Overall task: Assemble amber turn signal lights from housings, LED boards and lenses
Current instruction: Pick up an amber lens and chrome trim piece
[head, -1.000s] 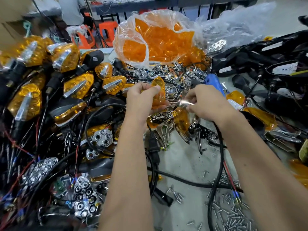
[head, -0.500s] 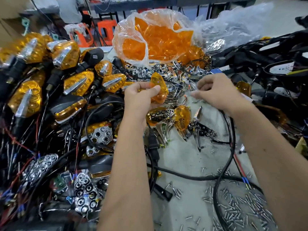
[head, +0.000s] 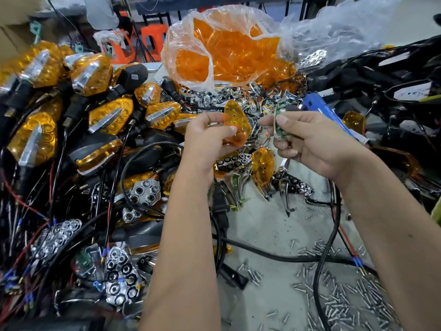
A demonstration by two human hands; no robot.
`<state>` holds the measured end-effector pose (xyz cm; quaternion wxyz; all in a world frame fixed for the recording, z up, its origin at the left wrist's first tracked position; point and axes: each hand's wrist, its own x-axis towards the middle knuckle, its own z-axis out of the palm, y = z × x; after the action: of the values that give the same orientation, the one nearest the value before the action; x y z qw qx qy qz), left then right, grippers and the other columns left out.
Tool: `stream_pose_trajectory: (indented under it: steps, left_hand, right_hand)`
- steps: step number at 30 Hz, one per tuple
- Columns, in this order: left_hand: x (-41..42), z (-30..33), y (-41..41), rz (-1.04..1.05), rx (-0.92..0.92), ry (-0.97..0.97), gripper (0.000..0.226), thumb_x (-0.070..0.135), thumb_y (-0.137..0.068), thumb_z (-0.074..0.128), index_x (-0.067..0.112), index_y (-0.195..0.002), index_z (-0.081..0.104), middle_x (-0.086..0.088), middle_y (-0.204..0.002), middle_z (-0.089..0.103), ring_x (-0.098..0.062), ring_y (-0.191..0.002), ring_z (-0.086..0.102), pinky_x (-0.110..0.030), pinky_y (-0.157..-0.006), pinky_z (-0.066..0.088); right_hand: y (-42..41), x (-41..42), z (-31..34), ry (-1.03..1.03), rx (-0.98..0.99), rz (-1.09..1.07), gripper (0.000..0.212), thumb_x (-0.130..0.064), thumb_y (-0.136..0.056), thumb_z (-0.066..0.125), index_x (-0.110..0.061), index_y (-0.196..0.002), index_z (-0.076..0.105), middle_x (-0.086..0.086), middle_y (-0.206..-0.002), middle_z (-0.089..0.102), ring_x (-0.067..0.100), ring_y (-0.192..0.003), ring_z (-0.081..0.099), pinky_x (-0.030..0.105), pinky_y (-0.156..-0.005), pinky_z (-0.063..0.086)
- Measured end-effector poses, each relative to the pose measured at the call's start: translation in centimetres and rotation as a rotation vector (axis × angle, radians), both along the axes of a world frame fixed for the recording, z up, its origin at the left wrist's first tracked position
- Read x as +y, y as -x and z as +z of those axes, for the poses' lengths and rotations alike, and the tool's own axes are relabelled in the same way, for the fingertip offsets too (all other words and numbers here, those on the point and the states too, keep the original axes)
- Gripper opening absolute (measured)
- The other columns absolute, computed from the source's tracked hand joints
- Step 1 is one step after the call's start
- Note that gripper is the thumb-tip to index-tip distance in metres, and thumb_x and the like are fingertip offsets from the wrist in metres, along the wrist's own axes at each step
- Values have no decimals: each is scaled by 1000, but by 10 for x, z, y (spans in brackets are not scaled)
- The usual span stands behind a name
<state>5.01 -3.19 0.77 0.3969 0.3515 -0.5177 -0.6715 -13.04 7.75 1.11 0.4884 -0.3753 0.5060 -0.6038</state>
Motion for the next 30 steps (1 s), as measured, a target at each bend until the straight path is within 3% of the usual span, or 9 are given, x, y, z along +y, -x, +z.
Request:
stream_pose_trajectory:
  steps: [5, 9, 13, 16, 21, 26, 30]
  left_hand:
    - [6, -1, 7, -35, -57, 18, 19, -6, -90, 67, 8, -101, 63, -22, -103, 73, -27, -81, 77, -39, -70, 64]
    - [9, -2, 11, -64, -99, 30, 19, -5, -88, 69, 9, -97, 61, -20, -103, 73, -29, -85, 76, -40, -72, 64]
    - [11, -3, 14, -84, -100, 21, 13, -1, -91, 67, 8, -98, 61, -19, -100, 73, -31, -88, 76, -39, -69, 63]
    - [11, -3, 15, -73, -102, 16, 8, 3, -94, 65, 10, -97, 61, -19, -101, 72, -33, -94, 74, -40, -69, 63]
    - [11, -2, 15, -60, -103, 30, 7, 6, -96, 62, 11, -92, 62, -20, -98, 69, -33, -91, 73, -39, -68, 63]
    - [14, 0, 15, -67, -112, 23, 5, 7, -98, 60, 10, -94, 62, -38, -124, 60, -47, -110, 68, -38, -66, 62]
    - [14, 1, 15, -68, -113, 29, 10, 8, -98, 60, 13, -90, 63, -28, -103, 64, -46, -105, 70, -39, -68, 63]
  right_hand:
    - [-5, -2, -3, 27, 89, -66, 18, -8, -103, 58, -6, -100, 76, 11, -89, 74, 10, -55, 50, 17, -44, 38]
    - [-7, -1, -7, 33, 72, -108, 5, -6, -98, 66, -6, -101, 70, 13, -86, 71, 12, -57, 49, 17, -44, 37]
    - [-9, 0, -11, 39, 60, -95, 20, -14, -97, 68, -2, -113, 72, 8, -84, 58, 9, -57, 48, 17, -45, 37]
    - [-11, 1, -11, 53, 20, -54, 22, -23, -98, 64, -9, -108, 77, 5, -84, 60, 10, -59, 49, 17, -46, 38]
    - [-10, 2, -9, 45, 20, -57, 28, -26, -101, 61, -5, -112, 75, 5, -86, 62, 11, -60, 48, 18, -48, 39]
    - [-10, 2, -10, 52, 34, -80, 27, -29, -83, 74, -10, -102, 78, 3, -77, 59, 10, -57, 47, 17, -45, 38]
    - [-11, 0, -15, 79, 122, -124, 17, -27, -78, 81, -13, -84, 74, -1, -64, 62, 8, -51, 47, 16, -42, 37]
